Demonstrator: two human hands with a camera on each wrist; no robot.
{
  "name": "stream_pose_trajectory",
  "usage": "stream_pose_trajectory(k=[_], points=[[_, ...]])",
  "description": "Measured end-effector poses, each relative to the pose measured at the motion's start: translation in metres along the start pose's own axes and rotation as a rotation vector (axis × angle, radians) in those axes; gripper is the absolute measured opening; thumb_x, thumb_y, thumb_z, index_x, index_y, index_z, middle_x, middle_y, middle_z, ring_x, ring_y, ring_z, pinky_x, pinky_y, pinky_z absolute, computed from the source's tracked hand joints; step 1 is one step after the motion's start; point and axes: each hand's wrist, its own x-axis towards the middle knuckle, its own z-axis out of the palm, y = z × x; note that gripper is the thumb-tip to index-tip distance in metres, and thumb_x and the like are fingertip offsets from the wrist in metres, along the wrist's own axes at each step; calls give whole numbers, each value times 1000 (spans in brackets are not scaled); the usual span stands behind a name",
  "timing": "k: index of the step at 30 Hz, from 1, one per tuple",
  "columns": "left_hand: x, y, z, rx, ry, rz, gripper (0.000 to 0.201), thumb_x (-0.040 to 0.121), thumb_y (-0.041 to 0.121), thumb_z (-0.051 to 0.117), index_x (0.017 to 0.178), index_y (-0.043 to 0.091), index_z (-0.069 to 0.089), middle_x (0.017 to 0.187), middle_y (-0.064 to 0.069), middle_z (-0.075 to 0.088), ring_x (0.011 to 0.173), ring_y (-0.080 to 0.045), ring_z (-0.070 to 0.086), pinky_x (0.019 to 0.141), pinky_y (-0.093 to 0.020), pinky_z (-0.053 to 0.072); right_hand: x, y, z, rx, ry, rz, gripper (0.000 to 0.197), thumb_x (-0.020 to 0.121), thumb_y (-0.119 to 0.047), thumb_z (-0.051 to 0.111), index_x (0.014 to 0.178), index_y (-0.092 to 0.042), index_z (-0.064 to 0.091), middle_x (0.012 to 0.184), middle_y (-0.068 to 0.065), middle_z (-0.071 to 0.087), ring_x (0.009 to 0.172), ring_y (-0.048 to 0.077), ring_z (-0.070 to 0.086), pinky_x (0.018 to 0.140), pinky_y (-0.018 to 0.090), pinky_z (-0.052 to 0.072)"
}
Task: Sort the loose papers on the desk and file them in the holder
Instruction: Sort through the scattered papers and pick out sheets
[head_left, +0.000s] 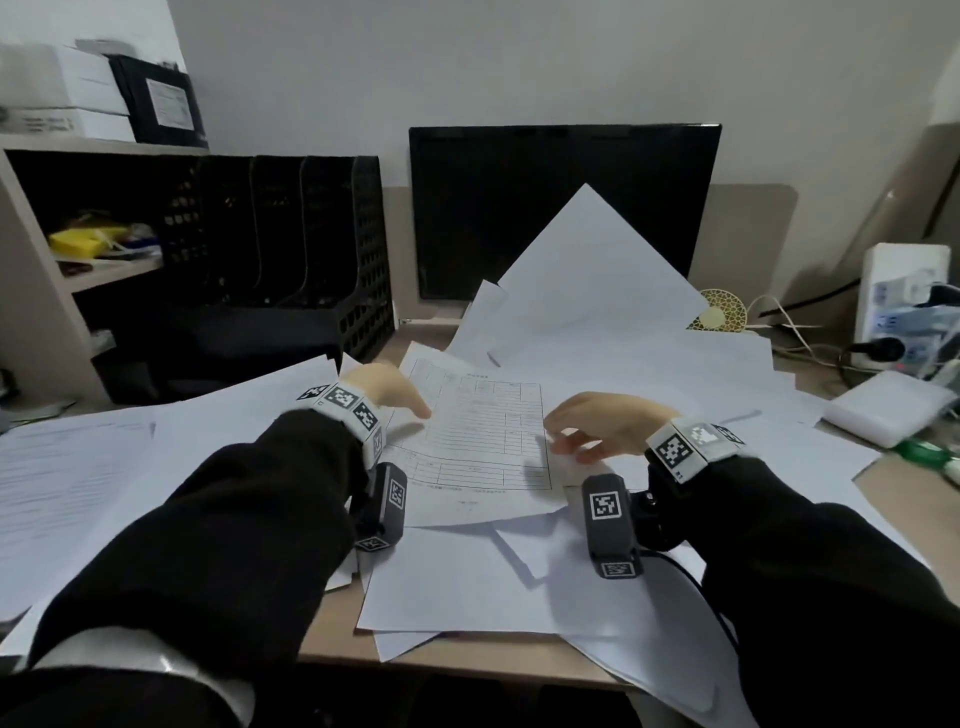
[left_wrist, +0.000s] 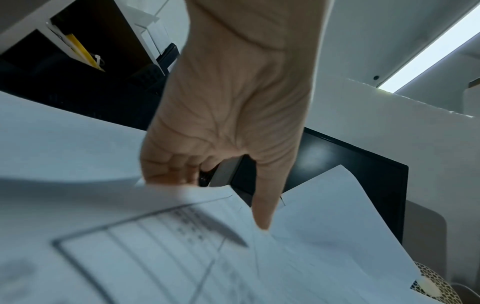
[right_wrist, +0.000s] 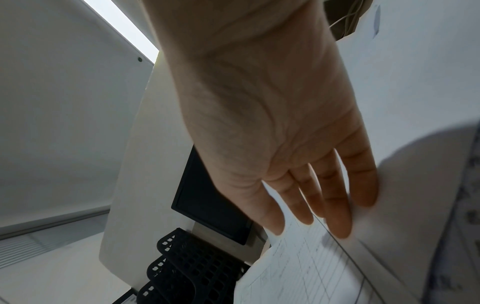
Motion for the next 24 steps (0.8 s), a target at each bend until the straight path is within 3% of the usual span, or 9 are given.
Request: stream_pose_trajectory(k=[2, 5, 8, 12, 14, 16, 19, 22, 24], points=[[9, -1, -1, -96, 87, 63, 75, 84, 16, 71, 142, 1, 26, 134, -18, 48, 115, -32, 54, 84, -35, 49, 3, 4, -1, 41, -14, -20, 11, 95, -13, 50, 84, -11, 50, 77, 2, 52, 75, 13, 58, 68, 24, 46], [21, -2, -8, -181, 227, 241, 23, 78, 5, 65, 99, 7, 56, 97, -9, 58, 78, -21, 54, 54, -25, 42, 5, 7, -3, 102, -5, -31, 5, 95, -14, 52, 92, -9, 52, 85, 5, 52, 76, 15, 58, 67, 25, 49], [19, 4, -23, -336, 356, 424, 6, 83, 6, 57, 78, 8, 59, 74, -6, 51, 70, -19, 50, 59, -25, 37, 8, 7, -5, 171, 74, -14, 21, 95, -20, 57, 107, -5, 49, 96, 8, 48, 70, 17, 57, 56, 25, 48], [6, 16, -45, -699, 365, 616, 9, 92, 6, 56, 95, 6, 64, 86, -5, 64, 74, -16, 61, 68, -29, 51, 19, 10, -11, 276, 211, -35, 57, 83, -46, 67, 121, -7, 51, 96, 7, 51, 60, 13, 50, 49, 24, 36], [-1, 21, -50, -853, 332, 687, 11, 95, 5, 54, 95, 12, 62, 89, 2, 66, 75, -7, 66, 65, -21, 55, 22, 11, -15, 310, 243, -105, 59, 80, -58, 64, 119, -14, 55, 102, 2, 56, 70, 13, 51, 59, 25, 37], [-4, 26, -51, -943, 326, 734, 13, 95, 3, 53, 92, 13, 60, 88, 3, 66, 71, -1, 67, 61, -16, 53, 20, 8, -17, 347, 259, -210, 42, 86, -53, 60, 109, -18, 59, 100, -4, 59, 83, 11, 55, 74, 27, 41], [1, 33, -46, -1012, 339, 689, 15, 99, 11, 49, 87, 15, 58, 85, 0, 65, 67, -3, 67, 63, -23, 53, 23, 2, -19, 537, 315, -376, 14, 95, -22, 55, 83, -16, 57, 71, -7, 61, 65, 8, 58, 68, 25, 46], [9, 33, -38, -1119, 157, 402, 37, 103, 41, 33, 93, 13, 56, 85, -5, 64, 72, -17, 65, 61, -32, 52, 34, -2, -26, 639, 523, -382, 14, 97, -14, 46, 86, -15, 55, 76, 1, 57, 65, 14, 54, 59, 27, 43], [11, 27, -28, -987, 0, 242, 42, 102, 42, 31, 96, 10, 58, 96, -9, 66, 84, -24, 65, 68, -36, 55, 44, 0, -33, 702, 663, -322, 17, 95, -12, 42, 80, -17, 47, 78, 3, 51, 67, 17, 48, 55, 25, 37]])
